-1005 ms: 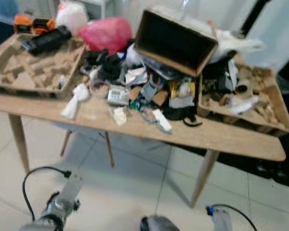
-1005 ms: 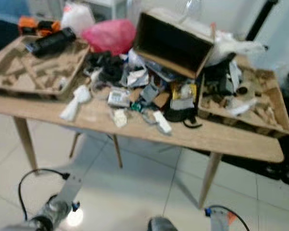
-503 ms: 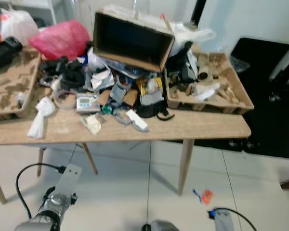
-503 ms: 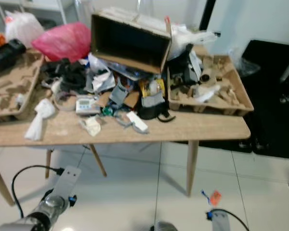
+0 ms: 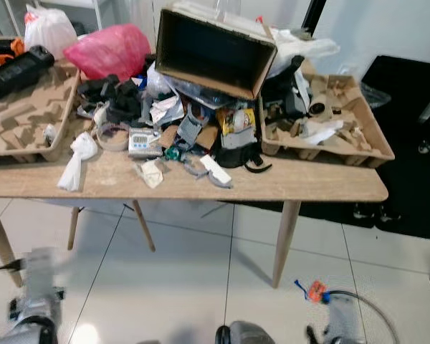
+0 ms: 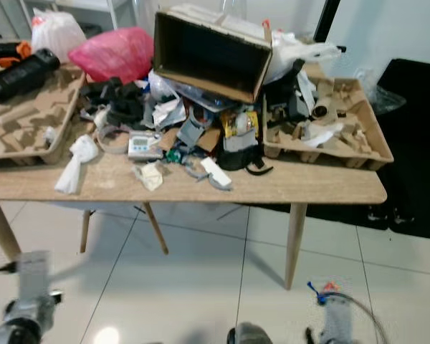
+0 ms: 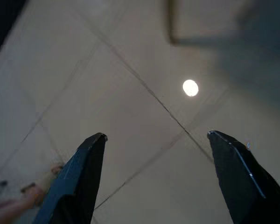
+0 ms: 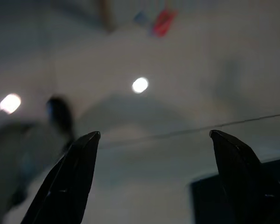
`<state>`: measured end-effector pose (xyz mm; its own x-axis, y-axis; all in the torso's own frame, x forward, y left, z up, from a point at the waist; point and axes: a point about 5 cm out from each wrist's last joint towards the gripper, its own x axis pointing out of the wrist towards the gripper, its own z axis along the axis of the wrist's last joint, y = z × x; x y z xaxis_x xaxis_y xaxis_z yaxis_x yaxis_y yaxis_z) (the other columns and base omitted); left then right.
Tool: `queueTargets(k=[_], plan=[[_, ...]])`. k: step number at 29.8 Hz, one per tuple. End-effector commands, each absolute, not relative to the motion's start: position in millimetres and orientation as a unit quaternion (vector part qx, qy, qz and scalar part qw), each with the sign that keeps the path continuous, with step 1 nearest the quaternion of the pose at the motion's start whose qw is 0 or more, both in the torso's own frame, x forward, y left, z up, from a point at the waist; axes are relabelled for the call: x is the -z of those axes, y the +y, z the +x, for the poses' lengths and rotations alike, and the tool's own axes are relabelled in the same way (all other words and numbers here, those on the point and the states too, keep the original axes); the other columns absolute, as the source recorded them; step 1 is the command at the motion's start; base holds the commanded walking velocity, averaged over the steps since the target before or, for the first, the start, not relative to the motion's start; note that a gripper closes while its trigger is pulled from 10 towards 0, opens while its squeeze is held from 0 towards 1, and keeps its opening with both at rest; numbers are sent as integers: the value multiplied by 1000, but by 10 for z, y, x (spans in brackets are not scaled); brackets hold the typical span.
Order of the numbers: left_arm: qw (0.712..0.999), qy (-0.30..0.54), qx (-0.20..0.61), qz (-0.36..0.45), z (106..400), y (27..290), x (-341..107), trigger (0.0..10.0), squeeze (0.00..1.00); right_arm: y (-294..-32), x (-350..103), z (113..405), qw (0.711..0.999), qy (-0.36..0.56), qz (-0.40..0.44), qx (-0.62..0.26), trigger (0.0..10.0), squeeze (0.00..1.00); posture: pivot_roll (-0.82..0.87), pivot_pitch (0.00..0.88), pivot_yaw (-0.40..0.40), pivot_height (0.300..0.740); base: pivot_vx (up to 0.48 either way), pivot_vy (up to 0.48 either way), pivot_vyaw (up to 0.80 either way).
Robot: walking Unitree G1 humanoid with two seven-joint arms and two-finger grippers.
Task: Picking trash to rubbish bin
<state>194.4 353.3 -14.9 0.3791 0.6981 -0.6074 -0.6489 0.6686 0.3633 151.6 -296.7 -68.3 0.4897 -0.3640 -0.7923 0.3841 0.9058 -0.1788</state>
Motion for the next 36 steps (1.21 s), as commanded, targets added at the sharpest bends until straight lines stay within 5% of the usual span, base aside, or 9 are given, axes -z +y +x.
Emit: queueTargets(k=[1, 6, 17, 23, 26, 29, 31, 36], plan=[[822, 348, -451, 16, 1949, 3697, 16, 10000, 0, -3083, 645, 1483, 856, 449, 13, 256, 10000, 0, 111, 93, -42, 740, 0, 0, 0], [814, 255, -522, 14, 2070, 4092, -458, 10000, 0, -3544, 418, 1403, 828, 418, -15, 373, 10000, 0, 121, 100, -48, 740, 0, 0, 0], [826, 123, -549, 22, 2367, 4345, -1136, 10000, 0, -4155, -112, 1398, 786, 315, -60, 529, 10000, 0, 124, 110, -42, 740, 0, 0, 0], [860, -31, -505, 63, 2801, 4327, -1980, 10000, 0, -4609, -932, 1610, 779, 121, -84, 610, 10000, 0, 124, 110, -42, 740, 0, 0, 0], [898, -134, -415, 58, 3150, 4084, -2533, 10000, 0, -4711, -1654, 1902, 817, -70, -51, 570, 10000, 0, 124, 110, -42, 740, 0, 0, 0], [904, -141, -401, 53, 3187, 4045, -2564, 10000, 0, -4682, -1733, 1962, 829, -94, -49, 549, 10000, 0, 124, 110, -42, 740, 0, 0, 0], [931, -158, -329, 31, 3358, 3841, -2609, 10000, 0, -4498, -1970, 2195, 871, -173, -20, 460, 10000, 0, 124, 110, -42, 740, 0, 0, 0], [961, -162, -223, 2, 3580, 3508, -2575, 10000, 0, -4184, -2200, 2435, 921, -254, 43, 293, 10000, 0, 115, 107, -39, 740, 0, 0, 0]])
